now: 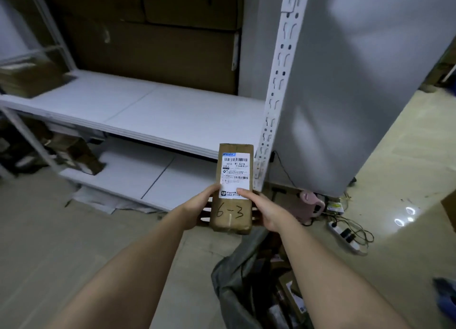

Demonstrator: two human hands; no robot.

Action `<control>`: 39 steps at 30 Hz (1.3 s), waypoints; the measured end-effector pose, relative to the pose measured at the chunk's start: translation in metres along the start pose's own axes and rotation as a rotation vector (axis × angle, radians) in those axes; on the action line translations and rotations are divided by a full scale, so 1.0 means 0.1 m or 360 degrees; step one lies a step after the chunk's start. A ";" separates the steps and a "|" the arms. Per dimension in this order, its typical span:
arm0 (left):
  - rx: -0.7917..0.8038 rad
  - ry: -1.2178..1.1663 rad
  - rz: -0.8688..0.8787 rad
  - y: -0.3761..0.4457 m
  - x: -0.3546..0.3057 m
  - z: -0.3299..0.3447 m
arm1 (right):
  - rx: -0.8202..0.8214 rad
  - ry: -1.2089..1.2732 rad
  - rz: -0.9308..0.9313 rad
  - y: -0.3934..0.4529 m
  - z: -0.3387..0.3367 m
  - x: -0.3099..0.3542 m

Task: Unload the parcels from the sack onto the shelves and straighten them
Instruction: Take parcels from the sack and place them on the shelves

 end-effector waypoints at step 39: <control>-0.0712 -0.0118 0.0036 -0.05 -0.05 -5.94 | 0.0494 -0.0633 -0.0051 2.79 5.69 1.05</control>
Point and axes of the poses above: each hand's wrist, its own y-axis towards the middle knuckle, its own z-axis out of the palm, x = y × z, the point moved 4 cm from there along y, towards the middle knuckle, and after that the axes turned 1 degree about y, right-handed, at the moved point
